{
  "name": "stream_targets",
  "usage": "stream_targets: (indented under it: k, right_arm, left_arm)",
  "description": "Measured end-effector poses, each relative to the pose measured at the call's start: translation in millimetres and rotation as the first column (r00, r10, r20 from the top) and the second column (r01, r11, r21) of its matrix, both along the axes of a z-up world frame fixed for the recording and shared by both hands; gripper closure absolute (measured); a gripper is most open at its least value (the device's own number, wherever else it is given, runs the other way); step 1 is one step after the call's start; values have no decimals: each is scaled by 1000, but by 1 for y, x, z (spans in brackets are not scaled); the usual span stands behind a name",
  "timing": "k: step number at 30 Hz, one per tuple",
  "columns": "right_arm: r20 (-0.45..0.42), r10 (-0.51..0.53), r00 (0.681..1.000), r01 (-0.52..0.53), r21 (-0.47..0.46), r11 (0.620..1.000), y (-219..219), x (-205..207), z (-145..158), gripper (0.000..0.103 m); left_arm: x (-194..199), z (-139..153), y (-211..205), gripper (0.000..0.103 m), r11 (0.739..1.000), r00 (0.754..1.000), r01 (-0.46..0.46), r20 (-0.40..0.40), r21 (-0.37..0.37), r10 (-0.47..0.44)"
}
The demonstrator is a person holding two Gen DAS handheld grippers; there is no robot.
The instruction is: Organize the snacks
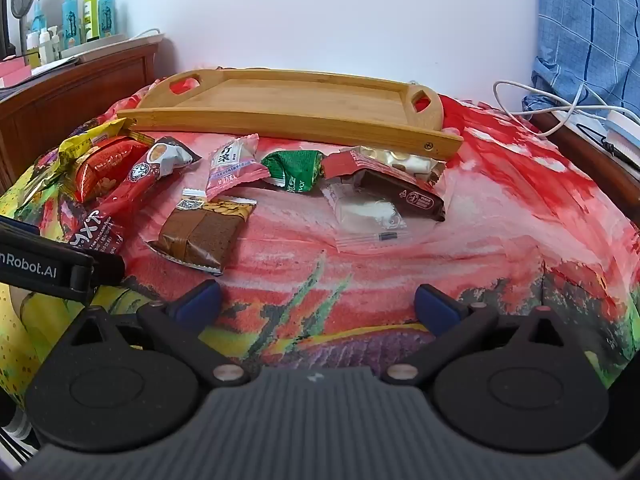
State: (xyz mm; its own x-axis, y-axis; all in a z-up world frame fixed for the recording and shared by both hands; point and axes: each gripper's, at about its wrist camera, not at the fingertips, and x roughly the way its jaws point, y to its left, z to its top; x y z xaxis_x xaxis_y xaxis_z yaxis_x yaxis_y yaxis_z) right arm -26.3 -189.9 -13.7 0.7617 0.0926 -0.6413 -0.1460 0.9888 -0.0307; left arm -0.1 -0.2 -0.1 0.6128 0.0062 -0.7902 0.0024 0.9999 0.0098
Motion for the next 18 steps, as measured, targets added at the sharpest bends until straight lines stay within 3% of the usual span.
stream_targets:
  k: [18]
  right_arm:
    - [-3, 2, 1000, -2, 5, 1000, 0, 0, 0, 0]
  left_arm:
    - [0, 0, 0, 0, 1000, 1000, -1, -7, -8, 1]
